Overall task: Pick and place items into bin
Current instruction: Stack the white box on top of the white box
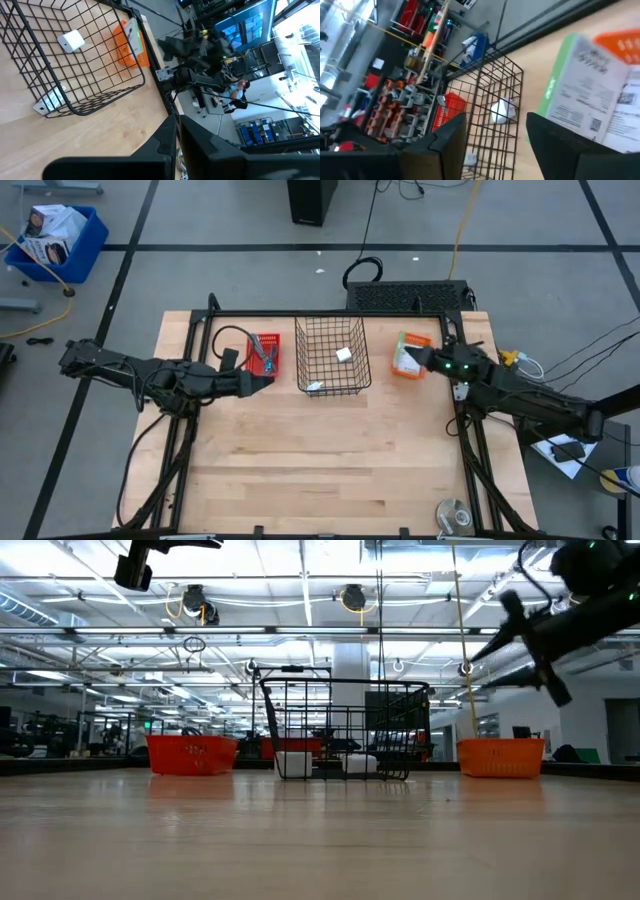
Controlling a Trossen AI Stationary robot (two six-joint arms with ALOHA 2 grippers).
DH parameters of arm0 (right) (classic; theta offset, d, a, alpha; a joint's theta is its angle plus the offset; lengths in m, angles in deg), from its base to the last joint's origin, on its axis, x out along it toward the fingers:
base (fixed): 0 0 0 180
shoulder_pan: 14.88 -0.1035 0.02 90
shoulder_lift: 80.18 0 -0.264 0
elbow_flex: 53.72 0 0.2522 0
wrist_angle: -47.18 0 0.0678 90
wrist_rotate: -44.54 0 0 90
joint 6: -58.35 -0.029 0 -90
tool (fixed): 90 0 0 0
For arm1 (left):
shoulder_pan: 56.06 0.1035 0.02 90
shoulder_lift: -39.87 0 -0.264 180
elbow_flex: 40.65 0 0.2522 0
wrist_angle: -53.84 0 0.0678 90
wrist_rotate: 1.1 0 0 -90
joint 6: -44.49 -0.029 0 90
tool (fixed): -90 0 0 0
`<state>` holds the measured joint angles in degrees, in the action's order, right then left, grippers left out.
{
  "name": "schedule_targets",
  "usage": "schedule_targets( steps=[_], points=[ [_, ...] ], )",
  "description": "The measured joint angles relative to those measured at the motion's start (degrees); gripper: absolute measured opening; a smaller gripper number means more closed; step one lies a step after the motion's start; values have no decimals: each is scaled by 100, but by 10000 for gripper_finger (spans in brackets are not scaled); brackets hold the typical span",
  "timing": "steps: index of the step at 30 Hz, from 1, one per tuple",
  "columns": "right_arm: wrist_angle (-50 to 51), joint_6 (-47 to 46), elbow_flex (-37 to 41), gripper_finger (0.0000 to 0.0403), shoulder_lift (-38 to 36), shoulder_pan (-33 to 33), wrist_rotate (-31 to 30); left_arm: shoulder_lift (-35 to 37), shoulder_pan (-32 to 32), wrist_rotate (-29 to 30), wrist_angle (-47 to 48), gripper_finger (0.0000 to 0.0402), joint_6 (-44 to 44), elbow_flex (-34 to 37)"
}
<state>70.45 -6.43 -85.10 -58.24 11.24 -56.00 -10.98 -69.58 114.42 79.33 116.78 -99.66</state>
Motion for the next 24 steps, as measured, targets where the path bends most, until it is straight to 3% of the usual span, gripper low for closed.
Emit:
schedule_targets(
  steps=[6,8,15,22,24],
  points=[
    [2280,348,-761,164,-561,3,3,0,0,-2,7,26,-80,0],
    [2448,603,-907,151,-710,-10,133,0,0,1,9,26,-139,0],
    [1146,1245,-1127,96,-374,-102,-9,-2,0,46,170,26,-151,0],
    [-570,2164,-1111,56,1677,-114,1158,-2,0,52,179,26,-138,0],
    [-1116,2049,-1112,49,2267,-114,1241,-2,0,42,177,26,-117,0]
  ],
)
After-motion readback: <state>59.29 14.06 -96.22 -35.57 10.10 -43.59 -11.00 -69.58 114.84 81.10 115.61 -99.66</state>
